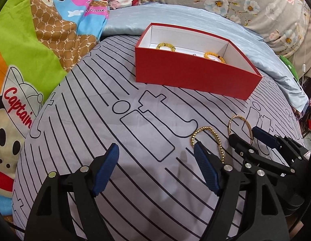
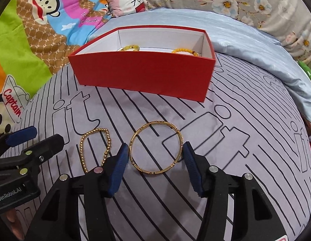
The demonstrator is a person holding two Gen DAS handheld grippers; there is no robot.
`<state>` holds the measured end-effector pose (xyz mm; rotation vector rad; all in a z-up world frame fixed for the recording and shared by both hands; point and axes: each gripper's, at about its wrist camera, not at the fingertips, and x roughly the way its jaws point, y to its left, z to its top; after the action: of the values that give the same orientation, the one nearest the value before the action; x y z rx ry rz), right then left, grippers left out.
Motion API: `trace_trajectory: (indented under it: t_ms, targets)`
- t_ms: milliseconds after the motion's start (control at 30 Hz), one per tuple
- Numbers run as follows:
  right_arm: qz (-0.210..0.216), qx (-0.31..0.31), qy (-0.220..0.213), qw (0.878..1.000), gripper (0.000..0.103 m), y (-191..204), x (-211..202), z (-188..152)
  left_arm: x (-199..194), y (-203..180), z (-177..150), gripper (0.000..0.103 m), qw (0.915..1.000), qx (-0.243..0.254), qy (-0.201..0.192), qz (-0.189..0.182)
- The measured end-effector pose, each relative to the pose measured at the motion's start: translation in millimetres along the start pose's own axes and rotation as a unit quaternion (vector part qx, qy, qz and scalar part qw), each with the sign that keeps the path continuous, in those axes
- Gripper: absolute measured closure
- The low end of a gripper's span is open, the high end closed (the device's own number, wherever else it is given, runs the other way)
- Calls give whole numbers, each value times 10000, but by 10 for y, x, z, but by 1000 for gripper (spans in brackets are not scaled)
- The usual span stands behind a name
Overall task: Organize jewelry
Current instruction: 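Move both open grippers back toward the gold bangle and gold chain bracelet, then grasp the gold chain bracelet with the left gripper while the right gripper grasps the gold bangle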
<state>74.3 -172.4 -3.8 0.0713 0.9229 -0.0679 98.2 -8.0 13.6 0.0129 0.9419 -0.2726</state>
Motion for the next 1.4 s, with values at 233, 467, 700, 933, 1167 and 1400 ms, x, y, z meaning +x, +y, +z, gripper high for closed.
trace_trajectory:
  t_ms: [233,467,700,933,1167,1400]
  targets:
    - [65,370,1,9993,50,-241,-138,-85,-4,-236,-29,30,9997,175,11,-153]
    - [95,625,-6,9980,50,-448,-233,-167,102,-456,-58,30,9993,306,93,-208]
    - [159,643,-11,9978,49,-442,-240,-191,215,-522,-94,46,9992,376,123,-87]
    - [193,646,2,9977,49,-426,-228,-203,219,-424,-86,81,9993,368,-34,35]
    - [301,559,-9,9980,50,-307,-241,-188,210,-254,-34,99,9997,154,20,-174]
    - [390,480,-86,9981,49,-217,-289,-133,96,-232,5,100,9996,146,-44,-246]
